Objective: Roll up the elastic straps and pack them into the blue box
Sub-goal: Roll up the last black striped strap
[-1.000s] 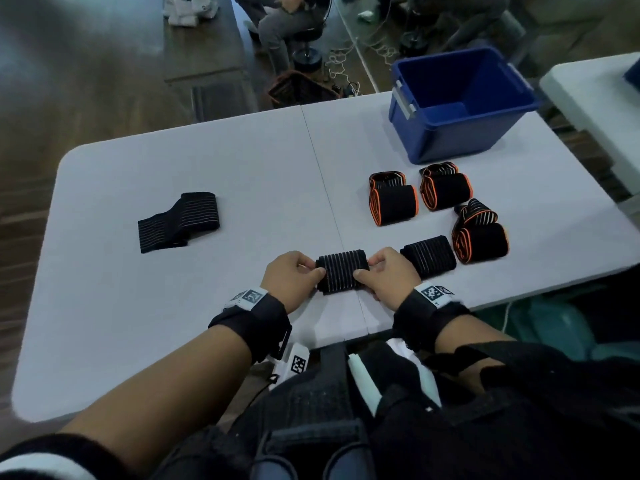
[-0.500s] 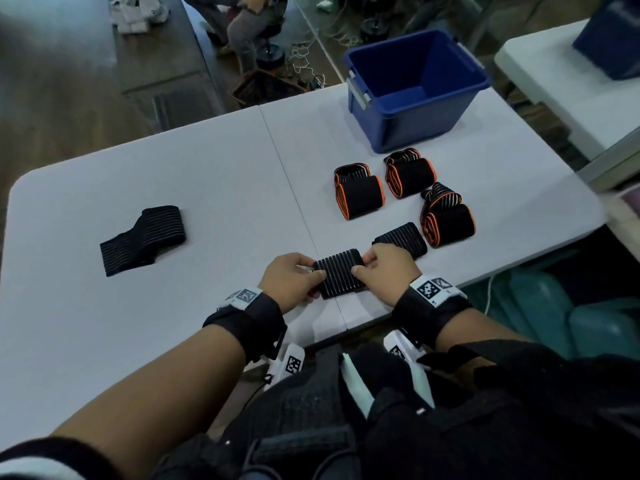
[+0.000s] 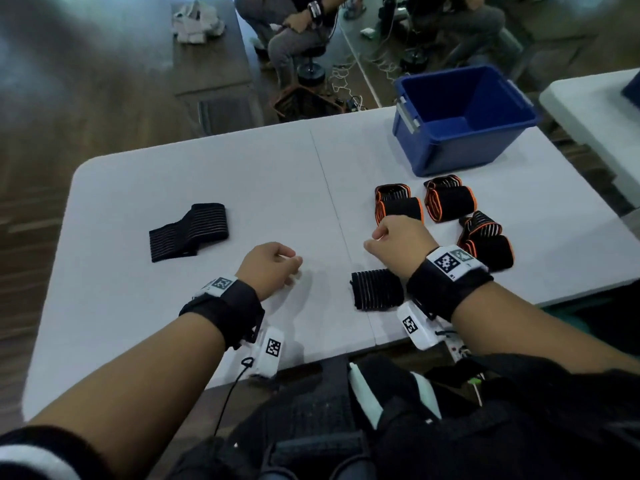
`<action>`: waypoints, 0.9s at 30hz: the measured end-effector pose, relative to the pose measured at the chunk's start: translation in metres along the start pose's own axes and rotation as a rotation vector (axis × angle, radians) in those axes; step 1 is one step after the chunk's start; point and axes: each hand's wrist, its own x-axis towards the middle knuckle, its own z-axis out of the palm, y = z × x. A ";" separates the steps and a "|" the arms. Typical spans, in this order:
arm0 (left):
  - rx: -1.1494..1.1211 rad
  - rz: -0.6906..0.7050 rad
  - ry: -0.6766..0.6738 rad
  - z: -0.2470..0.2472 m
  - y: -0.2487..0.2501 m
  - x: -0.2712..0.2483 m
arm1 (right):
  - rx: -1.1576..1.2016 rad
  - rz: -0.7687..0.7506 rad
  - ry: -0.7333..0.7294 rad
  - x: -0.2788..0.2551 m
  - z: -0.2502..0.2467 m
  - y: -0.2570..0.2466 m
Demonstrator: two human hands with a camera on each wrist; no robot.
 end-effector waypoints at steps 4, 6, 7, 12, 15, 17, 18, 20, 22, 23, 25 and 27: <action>0.073 -0.021 0.187 -0.069 -0.026 0.005 | -0.054 -0.136 -0.083 0.018 0.022 -0.054; 0.112 -0.048 0.301 -0.106 -0.042 0.006 | -0.082 -0.204 -0.146 0.025 0.035 -0.082; 0.133 -0.065 0.357 -0.122 -0.051 0.006 | -0.093 -0.235 -0.170 0.028 0.041 -0.095; 0.203 -0.177 0.560 -0.180 -0.082 0.010 | -0.143 -0.332 -0.262 0.048 0.071 -0.152; 0.184 -0.222 0.600 -0.192 -0.093 0.016 | -0.130 -0.343 -0.297 0.064 0.089 -0.177; 0.147 -0.227 0.605 -0.192 -0.097 0.021 | -0.081 -0.321 -0.313 0.075 0.101 -0.190; 0.139 -0.225 0.608 -0.191 -0.097 0.024 | -0.051 -0.304 -0.313 0.081 0.108 -0.196; 0.147 -0.213 0.614 -0.191 -0.096 0.030 | 0.003 -0.264 -0.303 0.091 0.121 -0.209; 0.150 -0.208 0.614 -0.191 -0.092 0.036 | 0.056 -0.216 -0.300 0.098 0.133 -0.221; 0.143 -0.214 0.610 -0.192 -0.090 0.038 | 0.073 -0.195 -0.296 0.101 0.139 -0.225; 0.130 -0.238 0.599 -0.192 -0.087 0.044 | 0.093 -0.171 -0.291 0.104 0.151 -0.233; 0.138 -0.272 0.572 -0.192 -0.083 0.048 | 0.100 -0.162 -0.288 0.105 0.163 -0.236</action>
